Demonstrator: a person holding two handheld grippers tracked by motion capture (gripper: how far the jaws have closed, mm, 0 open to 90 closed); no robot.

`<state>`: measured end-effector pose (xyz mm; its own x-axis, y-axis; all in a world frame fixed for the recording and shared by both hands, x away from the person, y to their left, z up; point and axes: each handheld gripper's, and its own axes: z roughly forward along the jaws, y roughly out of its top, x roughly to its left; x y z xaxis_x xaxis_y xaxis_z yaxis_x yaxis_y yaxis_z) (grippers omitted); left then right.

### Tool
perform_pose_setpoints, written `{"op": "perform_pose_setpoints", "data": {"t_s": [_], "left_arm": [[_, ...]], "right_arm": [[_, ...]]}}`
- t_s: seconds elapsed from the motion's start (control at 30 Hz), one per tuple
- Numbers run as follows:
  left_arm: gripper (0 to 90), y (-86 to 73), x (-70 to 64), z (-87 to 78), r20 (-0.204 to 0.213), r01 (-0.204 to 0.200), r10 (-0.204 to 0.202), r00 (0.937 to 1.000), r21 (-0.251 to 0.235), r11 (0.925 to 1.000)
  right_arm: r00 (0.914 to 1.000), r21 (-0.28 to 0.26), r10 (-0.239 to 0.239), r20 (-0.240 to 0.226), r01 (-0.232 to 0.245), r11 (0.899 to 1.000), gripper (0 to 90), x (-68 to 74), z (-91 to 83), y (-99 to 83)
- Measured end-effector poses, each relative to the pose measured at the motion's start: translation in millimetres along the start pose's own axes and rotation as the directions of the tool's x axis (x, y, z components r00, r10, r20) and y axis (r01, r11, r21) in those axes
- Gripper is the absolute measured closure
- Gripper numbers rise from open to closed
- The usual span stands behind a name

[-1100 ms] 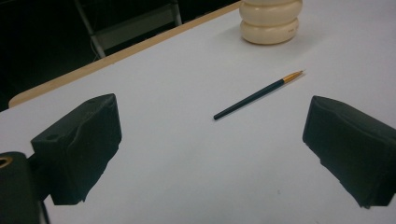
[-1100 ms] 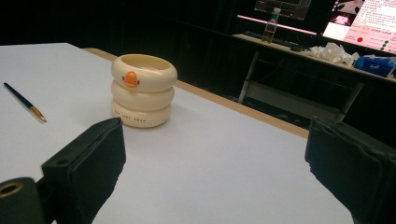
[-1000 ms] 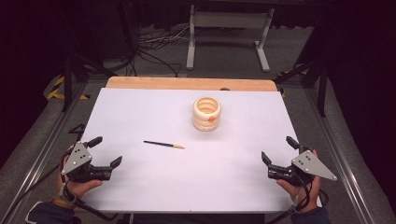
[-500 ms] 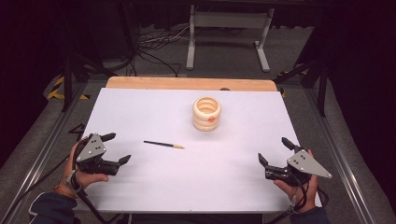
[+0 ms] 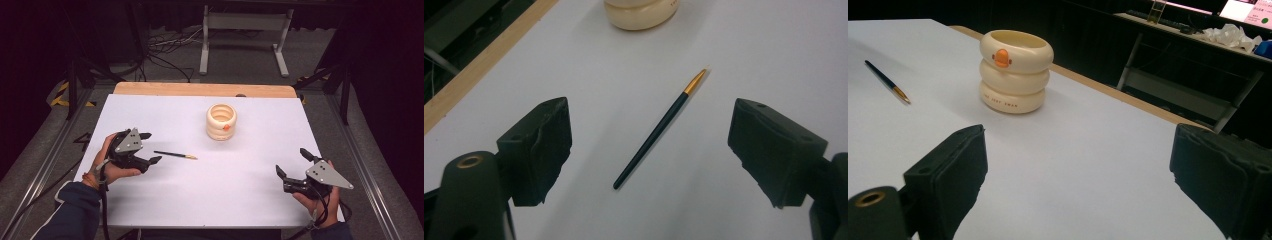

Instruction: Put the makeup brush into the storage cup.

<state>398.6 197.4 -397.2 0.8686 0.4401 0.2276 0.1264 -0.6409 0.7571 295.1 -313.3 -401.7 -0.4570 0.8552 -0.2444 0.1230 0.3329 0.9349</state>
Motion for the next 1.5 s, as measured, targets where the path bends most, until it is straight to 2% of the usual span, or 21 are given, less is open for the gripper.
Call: {"op": "perform_pose_setpoints", "data": {"t_s": [0.17, 0.43, 0.67, 0.73, 0.83, 0.87, 0.9, 0.93, 0.97, 1.0, 1.03, 1.07, 1.1, 1.13, 1.3, 1.33, 1.37, 1.4, 1.43, 1.47, 1.5], "left_arm": [[19.5, 8.4, 2.4, 15.5, 0.026, -0.026, 0.025, 0.9994, 0.061, 0.9978], [22.5, 29.1, 5.3, 44.1, 0.090, -0.098, 0.083, 0.9925, 0.181, 0.9786], [27.2, 45.5, 4.7, 70.9, 0.149, -0.179, 0.141, 0.9788, 0.292, 0.9396], [30.2, 47.0, 4.3, 74.1, 0.154, -0.184, 0.143, 0.9777, 0.300, 0.9360], [35.6, 51.6, 1.8, 87.7, 0.190, -0.238, 0.181, 0.9650, 0.348, 0.9065], [36.7, 51.6, 1.8, 87.7, 0.190, -0.238, 0.181, 0.9650, 0.348, 0.9065], [39.2, 53.2, 0.5, 94.6, 0.214, -0.271, 0.200, 0.9562, 0.386, 0.8820], [40.5, 53.2, 0.5, 94.6, 0.214, -0.271, 0.200, 0.9562, 0.386, 0.8820], [43.9, 54.8, -0.3, 99.7, 0.244, -0.292, 0.206, 0.9477, 0.402, 0.8679], [46.4, 54.8, -0.3, 99.7, 0.244, -0.292, 0.206, 0.9477, 0.402, 0.8679], [49.9, 56.5, -1.7, 103.6, 0.263, -0.310, 0.214, 0.9409, 0.414, 0.8558], [50.7, 56.5, -1.7, 103.6, 0.263, -0.310, 0.214, 0.9409, 0.414, 0.8558], [53.4, 58.3, -2.5, 107.9, 0.271, -0.326, 0.222, 0.9365, 0.438, 0.8379], [54.9, 58.3, -2.5, 107.9, 0.271, -0.326, 0.222, 0.9365, 0.438, 0.8379], [57.4, 63.9, 0.0, 120.3, 0.316, -0.355, 0.213, 0.9246, 0.512, 0.7819], [59.4, 65.3, 0.5, 121.7, 0.327, -0.361, 0.209, 0.9214, 0.519, 0.7749], [61.0, 65.8, 0.2, 122.5, 0.330, -0.347, 0.190, 0.9248, 0.528, 0.7750], [62.6, 66.4, 0.9, 124.3, 0.347, -0.356, 0.187, 0.9189, 0.525, 0.7734], [66.4, 68.1, 1.1, 125.1, 0.368, -0.359, 0.171, 0.9141, 0.539, 0.7616], [70.2, 69.3, 1.4, 126.4, 0.374, -0.352, 0.153, 0.9150, 0.553, 0.7557], [73.2, 69.8, 1.9, 128.2, 0.381, -0.337, 0.126, 0.9162, 0.560, 0.7571]], "right_arm": [[1.0000, 0.010, -0.004, -0.004, 0.004, 1.000, 9.3, 0.7, 0.8, -0.4], [1.0000, 0.020, -0.004, -0.004, 0.004, 1.000, 9.9, 0.0, 1.9, -2.3], [0.9997, 0.026, -0.018, 0.016, 0.018, 1.000, 11.4, 0.0, 3.5, -4.3], [0.9998, 0.026, -0.013, 0.015, 0.013, 1.000, 11.4, 0.1, 3.5, -4.1], [0.9999, 0.031, -0.005, 0.016, 0.005, 1.000, 11.4, -0.7, 4.5, -4.7], [0.9999, 0.034, -0.005, 0.015, 0.004, 0.999, 11.4, -0.4, 4.9, -5.0], [0.9999, 0.034, -0.009, 0.013, 0.008, 0.999, 11.4, -0.1, 5.4, -5.3], [0.9999, 0.034, -0.009, 0.013, 0.008, 0.999, 11.4, -0.1, 5.4, -5.3], [0.9999, 0.035, -0.011, 0.013, 0.010, 0.999, 11.4, 0.1, 5.5, -5.4], [0.9999, 0.035, -0.011, 0.013, 0.010, 0.999, 11.4, 0.1, 5.5, -5.4], [0.9999, 0.036, -0.009, 0.012, 0.009, 0.999, 11.4, 0.0, 5.3, -5.4], [0.9999, 0.036, -0.009, 0.012, 0.009, 0.999, 11.4, 0.0, 5.3, -5.4], [0.9999, 0.037, -0.008, 0.011, 0.007, 0.999, 11.4, -0.3, 5.0, -5.5], [0.9999, 0.037, -0.008, 0.011, 0.007, 0.999, 11.4, -0.3, 5.0, -5.5], [0.9999, 0.044, -0.013, -0.002, 0.013, 0.999, 11.5, 0.9, 6.1, -5.4], [0.9999, 0.046, -0.016, -0.005, 0.017, 0.999, 11.5, 1.2, 6.1, -5.3], [0.9998, 0.045, -0.017, -0.005, 0.017, 0.999, 11.5, 1.3, 6.3, -5.4], [0.9998, 0.047, -0.018, -0.005, 0.018, 0.999, 11.5, 1.1, 6.4, -5.5], [0.9998, 0.052, -0.018, -0.007, 0.018, 0.998, 11.5, 1.0, 6.5, -5.6], [0.9998, 0.055, -0.016, -0.010, 0.016, 0.998, 11.5, 0.9, 6.7, -5.9], [0.9998, 0.059, -0.015, -0.011, 0.016, 0.998, 11.6, 0.9, 6.9, -6.1]]}}
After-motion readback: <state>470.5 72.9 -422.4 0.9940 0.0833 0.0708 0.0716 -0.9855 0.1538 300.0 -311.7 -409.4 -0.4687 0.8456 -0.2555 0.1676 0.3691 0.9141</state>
